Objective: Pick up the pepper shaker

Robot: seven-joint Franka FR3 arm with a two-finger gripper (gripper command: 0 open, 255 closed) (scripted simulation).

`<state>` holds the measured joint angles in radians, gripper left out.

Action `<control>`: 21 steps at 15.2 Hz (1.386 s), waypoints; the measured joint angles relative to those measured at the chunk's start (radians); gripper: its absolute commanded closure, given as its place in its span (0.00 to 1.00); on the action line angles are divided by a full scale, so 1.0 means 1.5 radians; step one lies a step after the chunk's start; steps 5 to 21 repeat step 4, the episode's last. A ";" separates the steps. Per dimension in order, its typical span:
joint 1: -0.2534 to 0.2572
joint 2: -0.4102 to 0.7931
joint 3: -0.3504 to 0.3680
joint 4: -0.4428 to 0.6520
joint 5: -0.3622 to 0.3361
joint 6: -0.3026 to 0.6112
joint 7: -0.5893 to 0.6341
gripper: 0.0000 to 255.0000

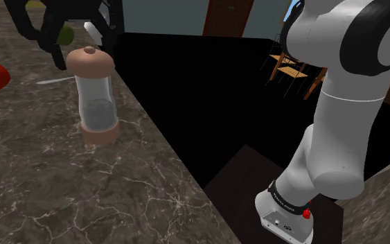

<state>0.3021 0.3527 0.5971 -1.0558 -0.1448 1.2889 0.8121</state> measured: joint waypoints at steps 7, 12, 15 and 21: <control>0.025 0.031 -0.001 0.081 -0.019 -0.052 0.006 1.00; 0.025 0.031 -0.001 0.081 -0.019 -0.052 0.006 1.00; 0.025 0.031 -0.001 0.081 -0.019 -0.052 0.006 1.00; 0.025 0.031 -0.001 0.081 -0.019 -0.052 0.006 1.00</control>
